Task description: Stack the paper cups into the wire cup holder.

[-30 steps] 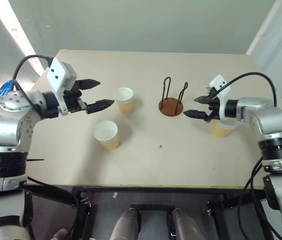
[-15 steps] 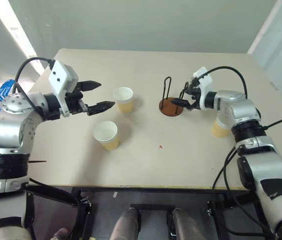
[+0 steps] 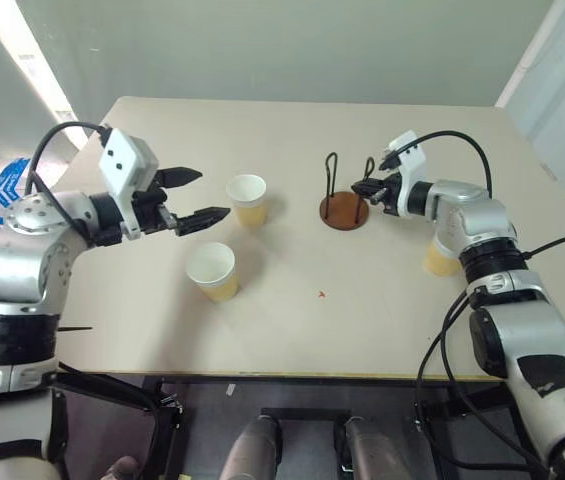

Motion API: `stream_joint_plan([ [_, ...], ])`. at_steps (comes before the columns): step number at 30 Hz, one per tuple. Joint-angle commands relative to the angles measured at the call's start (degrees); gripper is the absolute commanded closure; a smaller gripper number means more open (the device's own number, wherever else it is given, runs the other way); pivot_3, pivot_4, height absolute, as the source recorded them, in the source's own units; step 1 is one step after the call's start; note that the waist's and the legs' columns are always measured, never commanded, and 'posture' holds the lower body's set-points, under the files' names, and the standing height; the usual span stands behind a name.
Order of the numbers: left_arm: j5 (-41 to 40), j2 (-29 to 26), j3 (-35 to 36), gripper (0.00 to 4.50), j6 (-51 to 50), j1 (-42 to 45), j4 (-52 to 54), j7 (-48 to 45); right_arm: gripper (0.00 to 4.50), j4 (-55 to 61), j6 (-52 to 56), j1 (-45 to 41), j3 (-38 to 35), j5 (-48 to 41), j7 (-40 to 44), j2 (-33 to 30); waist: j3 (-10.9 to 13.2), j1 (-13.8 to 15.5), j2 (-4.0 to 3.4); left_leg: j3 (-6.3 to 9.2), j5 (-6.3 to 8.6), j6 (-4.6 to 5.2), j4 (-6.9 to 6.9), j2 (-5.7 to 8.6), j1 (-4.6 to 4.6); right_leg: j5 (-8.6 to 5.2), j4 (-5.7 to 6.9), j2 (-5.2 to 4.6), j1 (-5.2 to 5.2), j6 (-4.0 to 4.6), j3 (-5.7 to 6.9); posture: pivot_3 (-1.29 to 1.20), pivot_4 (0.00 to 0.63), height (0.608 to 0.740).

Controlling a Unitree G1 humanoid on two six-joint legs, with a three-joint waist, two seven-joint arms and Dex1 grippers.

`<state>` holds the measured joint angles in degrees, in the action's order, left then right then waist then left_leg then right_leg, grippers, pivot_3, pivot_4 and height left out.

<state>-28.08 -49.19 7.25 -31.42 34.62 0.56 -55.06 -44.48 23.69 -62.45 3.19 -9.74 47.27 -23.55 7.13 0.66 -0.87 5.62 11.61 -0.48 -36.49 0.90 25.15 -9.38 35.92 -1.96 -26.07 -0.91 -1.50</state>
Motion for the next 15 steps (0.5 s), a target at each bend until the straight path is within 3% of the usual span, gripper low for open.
stream_joint_plan([
  [1, -1.64, -0.18, 1.94, 0.00, -1.07, 0.03, 3.04, -0.29, 4.49, 6.64, 2.01, 0.67, -1.24, -1.53, 2.29, -0.96, 0.00, 0.02, 0.00, 0.00, 0.00, 0.00, 0.00, 0.00, 0.00, 0.00, 0.00, 0.00, 0.00, 0.00, 0.00, 0.00, 0.150, 0.740],
  [5, -4.59, -1.11, 2.49, 0.00, -4.03, 0.83, 4.62, -2.31, 4.49, 17.78, 8.06, 3.91, -0.97, -3.55, 6.19, -3.56, 0.00, 0.10, 0.00, 0.00, -0.02, 0.01, -0.03, 0.01, 0.01, 0.00, 0.00, 0.00, 0.01, 0.00, 0.01, 0.00, 0.150, 0.740],
  [15, -10.21, -4.84, 0.40, 0.00, -10.36, 3.91, 7.79, -10.12, 4.49, 52.11, 26.62, 19.64, 0.48, -13.28, 16.77, -18.14, -0.03, 0.14, 0.06, 0.02, -0.09, -0.11, -0.11, 0.00, -0.02, -0.05, -0.04, 0.01, 0.17, 0.04, 0.06, 0.00, 0.150, 0.740],
])
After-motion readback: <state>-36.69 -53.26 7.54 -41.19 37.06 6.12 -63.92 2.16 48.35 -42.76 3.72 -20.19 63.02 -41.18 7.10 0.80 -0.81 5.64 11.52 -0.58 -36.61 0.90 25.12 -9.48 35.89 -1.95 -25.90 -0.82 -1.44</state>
